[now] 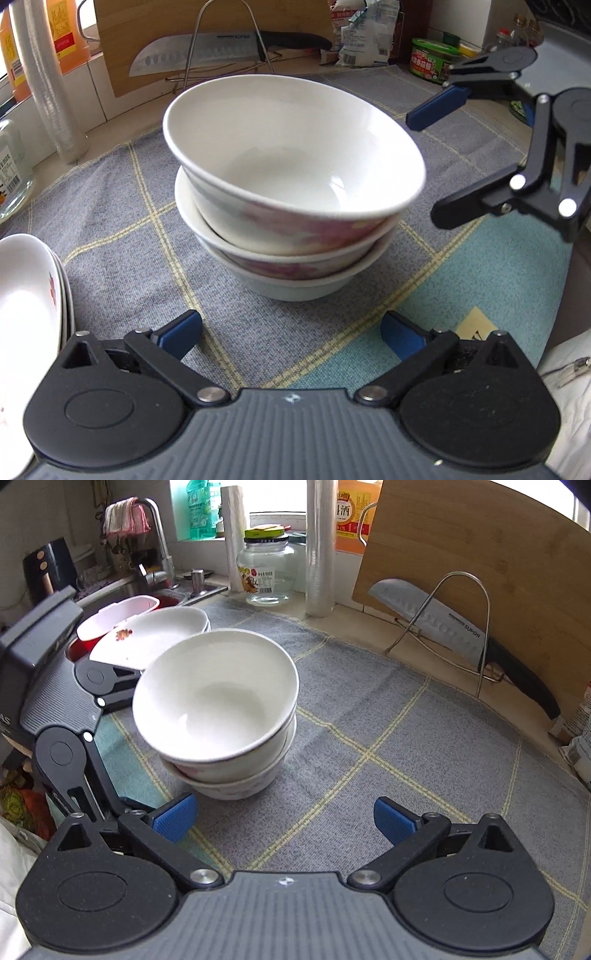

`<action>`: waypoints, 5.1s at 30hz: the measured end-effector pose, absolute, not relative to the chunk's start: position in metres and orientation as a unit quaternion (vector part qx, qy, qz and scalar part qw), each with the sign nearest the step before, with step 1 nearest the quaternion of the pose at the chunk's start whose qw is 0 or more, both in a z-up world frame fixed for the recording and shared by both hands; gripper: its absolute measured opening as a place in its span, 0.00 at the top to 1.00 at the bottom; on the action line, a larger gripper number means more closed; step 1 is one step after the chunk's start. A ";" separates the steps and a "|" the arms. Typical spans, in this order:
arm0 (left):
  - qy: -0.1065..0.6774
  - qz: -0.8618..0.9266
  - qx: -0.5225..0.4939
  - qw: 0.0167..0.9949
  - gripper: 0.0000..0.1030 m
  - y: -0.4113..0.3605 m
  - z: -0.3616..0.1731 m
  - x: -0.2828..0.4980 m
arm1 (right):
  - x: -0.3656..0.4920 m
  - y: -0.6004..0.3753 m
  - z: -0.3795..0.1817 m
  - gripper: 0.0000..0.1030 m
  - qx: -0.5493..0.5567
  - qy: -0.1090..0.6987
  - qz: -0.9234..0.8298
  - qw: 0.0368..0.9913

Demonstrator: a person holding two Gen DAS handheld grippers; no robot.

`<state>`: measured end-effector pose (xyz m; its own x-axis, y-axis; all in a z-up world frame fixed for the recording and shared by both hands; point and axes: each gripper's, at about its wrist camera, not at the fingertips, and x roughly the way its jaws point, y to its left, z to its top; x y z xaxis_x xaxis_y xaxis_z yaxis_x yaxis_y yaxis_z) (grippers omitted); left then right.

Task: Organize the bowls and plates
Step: 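Grip the bowl stack rim with the left tool while the right tool grips its opposite side, then lift the bowl stack with both tools and carry it over the flowered plate stack, then lower the bowl stack onto the flowered plate stack with both tools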

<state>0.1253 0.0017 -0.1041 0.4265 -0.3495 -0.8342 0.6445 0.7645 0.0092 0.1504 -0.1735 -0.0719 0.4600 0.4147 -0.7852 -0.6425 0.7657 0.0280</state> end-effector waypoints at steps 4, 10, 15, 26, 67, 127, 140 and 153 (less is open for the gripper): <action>0.436 -0.313 0.172 0.826 0.01 0.005 -0.105 0.128 | 0.160 -0.164 -0.099 0.00 -0.147 0.439 0.312 0.830; 0.417 -0.331 0.175 0.828 0.00 0.010 -0.106 0.127 | 0.165 -0.136 -0.118 0.00 -0.183 0.431 0.335 0.818; 0.412 -0.335 0.175 0.829 0.00 0.012 -0.107 0.126 | 0.172 -0.126 -0.120 0.00 -0.190 0.418 0.359 0.812; 0.420 -0.353 0.193 0.814 0.00 0.010 -0.107 0.135 | 0.171 -0.129 -0.121 0.00 -0.190 0.398 0.380 0.813; 0.389 -0.502 0.311 0.707 0.24 0.009 -0.093 0.173 | 0.168 -0.119 -0.092 0.21 -0.231 0.401 0.418 0.782; 0.398 -0.360 0.257 0.804 0.24 0.129 -0.026 0.145 | 0.179 0.003 -0.034 0.22 -0.317 0.334 0.510 0.726; 0.404 -0.326 0.258 0.815 0.24 0.176 -0.029 0.164 | 0.204 0.060 -0.041 0.22 -0.331 0.320 0.523 0.717; 0.410 -0.324 0.252 0.814 0.24 0.200 -0.046 0.176 | 0.218 0.089 -0.059 0.22 -0.330 0.336 0.520 0.713</action>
